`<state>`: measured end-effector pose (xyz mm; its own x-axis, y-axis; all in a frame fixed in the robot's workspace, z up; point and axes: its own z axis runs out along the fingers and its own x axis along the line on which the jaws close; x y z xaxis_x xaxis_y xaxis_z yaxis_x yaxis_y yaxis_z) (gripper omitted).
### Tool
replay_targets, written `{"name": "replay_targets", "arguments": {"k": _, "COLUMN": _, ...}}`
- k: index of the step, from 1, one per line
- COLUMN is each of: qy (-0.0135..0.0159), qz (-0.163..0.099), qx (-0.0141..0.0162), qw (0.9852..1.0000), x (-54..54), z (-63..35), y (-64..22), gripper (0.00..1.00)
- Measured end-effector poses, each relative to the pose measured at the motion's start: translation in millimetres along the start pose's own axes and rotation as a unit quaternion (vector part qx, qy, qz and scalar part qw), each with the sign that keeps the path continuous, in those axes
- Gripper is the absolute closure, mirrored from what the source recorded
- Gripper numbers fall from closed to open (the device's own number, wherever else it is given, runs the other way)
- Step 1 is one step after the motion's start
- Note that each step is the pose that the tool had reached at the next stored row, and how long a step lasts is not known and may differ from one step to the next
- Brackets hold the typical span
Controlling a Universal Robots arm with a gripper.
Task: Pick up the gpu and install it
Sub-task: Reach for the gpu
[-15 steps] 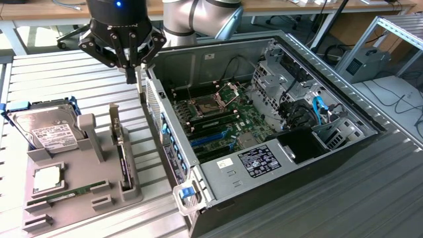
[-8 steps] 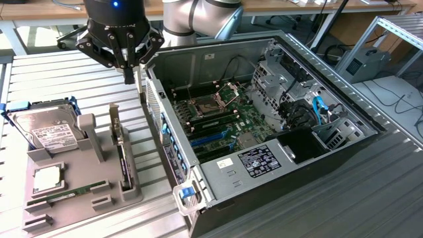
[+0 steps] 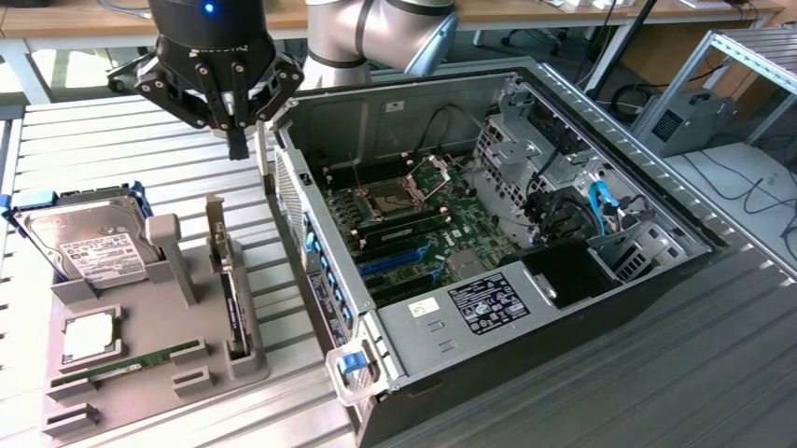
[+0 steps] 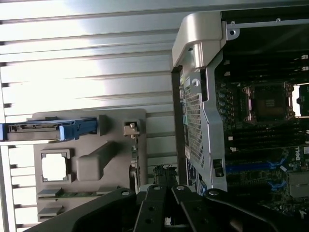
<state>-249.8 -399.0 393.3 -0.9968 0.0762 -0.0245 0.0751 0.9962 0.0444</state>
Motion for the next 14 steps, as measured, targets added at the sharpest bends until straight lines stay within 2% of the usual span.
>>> {"name": "replay_targets", "arguments": {"k": 14, "qy": 0.0000, "qz": 0.000, "qx": 0.0000, "qw": 1.0000, "x": 13.6, "z": -0.4, "y": -1.0, "gripper": 0.89}}
